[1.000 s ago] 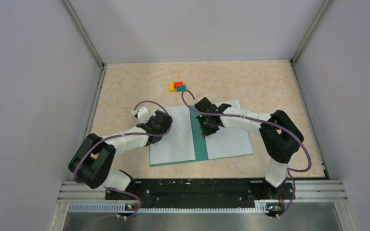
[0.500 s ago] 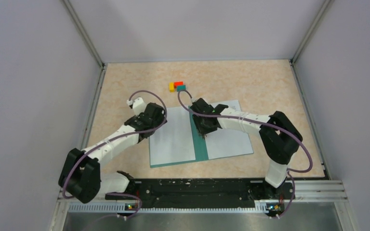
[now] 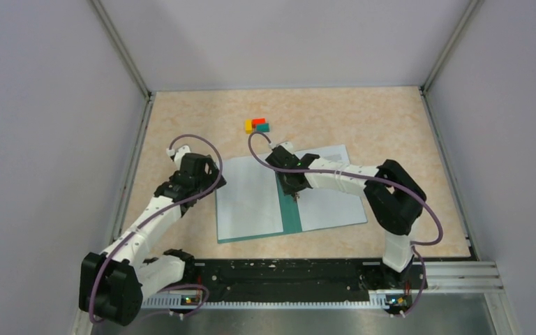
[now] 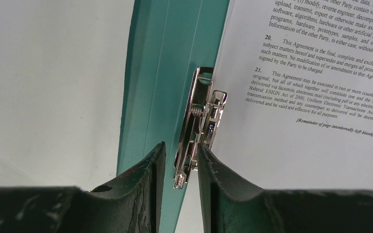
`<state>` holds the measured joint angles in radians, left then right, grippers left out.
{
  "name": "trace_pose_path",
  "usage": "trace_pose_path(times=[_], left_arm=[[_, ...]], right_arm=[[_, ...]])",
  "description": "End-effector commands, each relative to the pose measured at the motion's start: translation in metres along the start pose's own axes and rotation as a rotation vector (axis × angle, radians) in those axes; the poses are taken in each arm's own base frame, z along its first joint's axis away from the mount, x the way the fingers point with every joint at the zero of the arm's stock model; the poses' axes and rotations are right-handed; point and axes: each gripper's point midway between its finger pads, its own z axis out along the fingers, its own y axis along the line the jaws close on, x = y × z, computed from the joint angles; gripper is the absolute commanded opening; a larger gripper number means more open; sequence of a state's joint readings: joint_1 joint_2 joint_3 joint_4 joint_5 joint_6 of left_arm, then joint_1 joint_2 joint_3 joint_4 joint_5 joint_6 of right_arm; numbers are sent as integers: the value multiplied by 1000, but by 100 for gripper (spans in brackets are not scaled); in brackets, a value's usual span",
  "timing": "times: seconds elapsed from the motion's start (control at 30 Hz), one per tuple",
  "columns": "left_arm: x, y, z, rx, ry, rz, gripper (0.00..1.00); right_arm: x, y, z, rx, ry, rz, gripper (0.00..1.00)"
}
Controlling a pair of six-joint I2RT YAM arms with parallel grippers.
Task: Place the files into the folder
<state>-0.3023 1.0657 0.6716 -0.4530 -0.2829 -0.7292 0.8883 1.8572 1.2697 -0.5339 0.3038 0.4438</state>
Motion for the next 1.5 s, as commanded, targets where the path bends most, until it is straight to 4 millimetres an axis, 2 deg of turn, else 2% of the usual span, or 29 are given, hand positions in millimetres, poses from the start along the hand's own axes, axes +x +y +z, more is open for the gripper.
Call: trace_pose_path(times=[0.0,0.53,0.77,0.83,0.97,1.03,1.17,1.47], left_arm=[[6,0,-4,56,21,8,98],[19,10,4,64,53,-36,98],[23,10,10,97,60,-81,97],[24,6,11,117,65,-93,97],[24,-1,14,146,80,-102,97],[25,-2,16,154,90,-100,97],[23,-1,18,168,90,-97,97],[28,-2,21,248,130,-131,96]], right_arm=[[-16,3,1,28,-56,17,30],[3,7,16,75,-12,-37,22],[16,-3,22,137,21,-68,21],[16,0,24,131,31,-74,18],[17,3,28,126,47,-88,5],[14,4,26,119,46,-95,0],[-1,4,14,100,26,-85,0],[-41,-16,-26,21,-42,1,0]])
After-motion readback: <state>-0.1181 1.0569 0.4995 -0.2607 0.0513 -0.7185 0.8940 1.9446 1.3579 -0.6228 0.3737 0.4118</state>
